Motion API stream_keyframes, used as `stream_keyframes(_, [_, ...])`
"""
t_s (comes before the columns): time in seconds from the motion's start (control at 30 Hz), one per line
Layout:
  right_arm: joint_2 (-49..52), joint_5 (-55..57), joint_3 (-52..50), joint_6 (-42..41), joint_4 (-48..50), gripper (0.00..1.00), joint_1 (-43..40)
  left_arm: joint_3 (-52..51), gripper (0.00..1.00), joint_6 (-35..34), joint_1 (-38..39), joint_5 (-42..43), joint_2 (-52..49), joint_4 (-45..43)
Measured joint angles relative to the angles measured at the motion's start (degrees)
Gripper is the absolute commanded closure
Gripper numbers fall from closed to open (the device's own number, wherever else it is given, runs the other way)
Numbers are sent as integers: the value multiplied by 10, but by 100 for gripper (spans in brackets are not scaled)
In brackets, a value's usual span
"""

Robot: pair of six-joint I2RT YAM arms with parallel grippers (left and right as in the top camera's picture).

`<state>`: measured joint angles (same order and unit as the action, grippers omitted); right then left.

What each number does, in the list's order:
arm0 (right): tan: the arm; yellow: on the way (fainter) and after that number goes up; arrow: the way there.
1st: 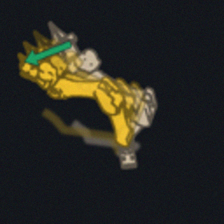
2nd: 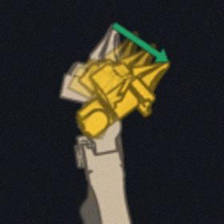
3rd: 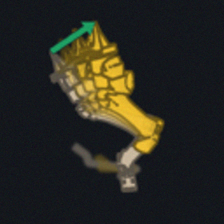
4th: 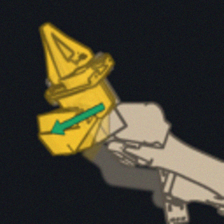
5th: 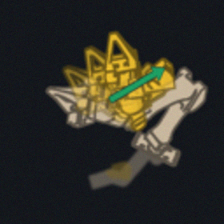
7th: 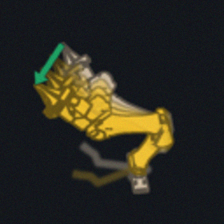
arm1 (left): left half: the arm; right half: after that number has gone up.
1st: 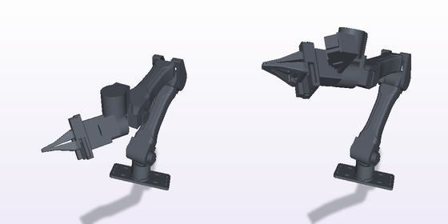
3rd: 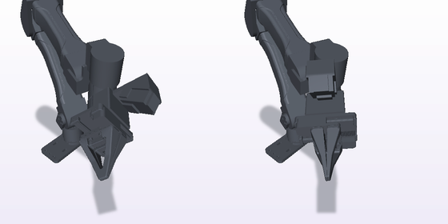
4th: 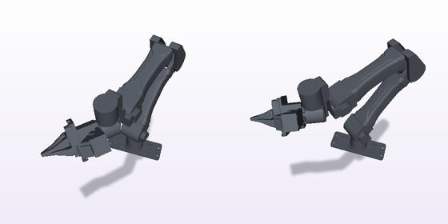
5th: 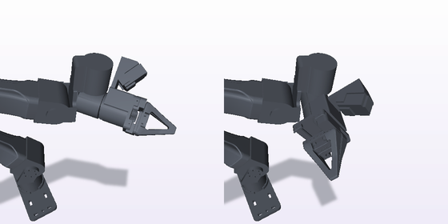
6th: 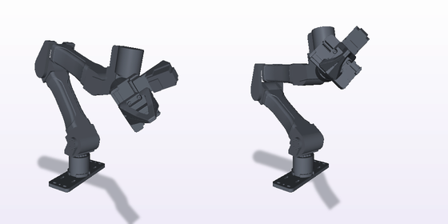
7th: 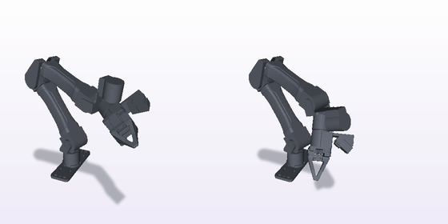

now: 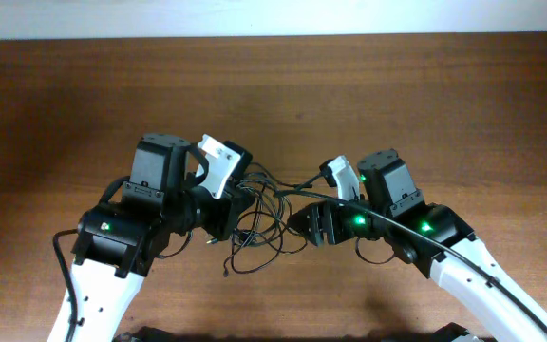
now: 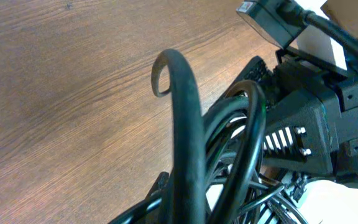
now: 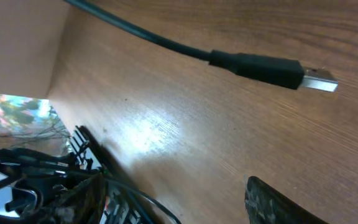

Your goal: Untangle cables

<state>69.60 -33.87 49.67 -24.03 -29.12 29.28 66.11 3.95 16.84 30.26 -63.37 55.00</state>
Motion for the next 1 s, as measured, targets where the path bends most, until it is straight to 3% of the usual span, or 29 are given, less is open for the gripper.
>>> stream_keyframes(0.3, [0,-160,0,33,-60,35,-1,0,100,4,0,0,0,31])
stream_keyframes(0.5, [-46,-207,-1,7,66,35,-30,0,100,3,0,-4,0,27])
stream_keyframes(0.53, [-45,-177,-1,-20,75,45,-16,0,100,3,0,3,0,23])
stream_keyframes(0.57, [-39,-134,-1,-49,82,72,4,0,100,3,0,16,0,12])
stream_keyframes(0.6, [-31,-107,-1,-62,90,89,18,0,100,3,0,24,0,2])
stream_keyframes(0.63, [-20,-84,-1,-74,100,96,30,0,100,1,0,31,0,-14])
stream_keyframes(0.73, [4,-62,-1,-92,117,96,38,0,99,-8,0,41,-1,-30])
stream_keyframes(0.93, [45,50,10,-105,50,96,39,-5,80,-24,2,51,-9,-43])
stream_keyframes(0.97, [49,71,8,-106,43,96,38,-4,71,-25,2,40,-9,-47])
stream_keyframes(1.0, [52,83,7,-106,39,96,38,-4,55,-26,0,35,-8,-49])
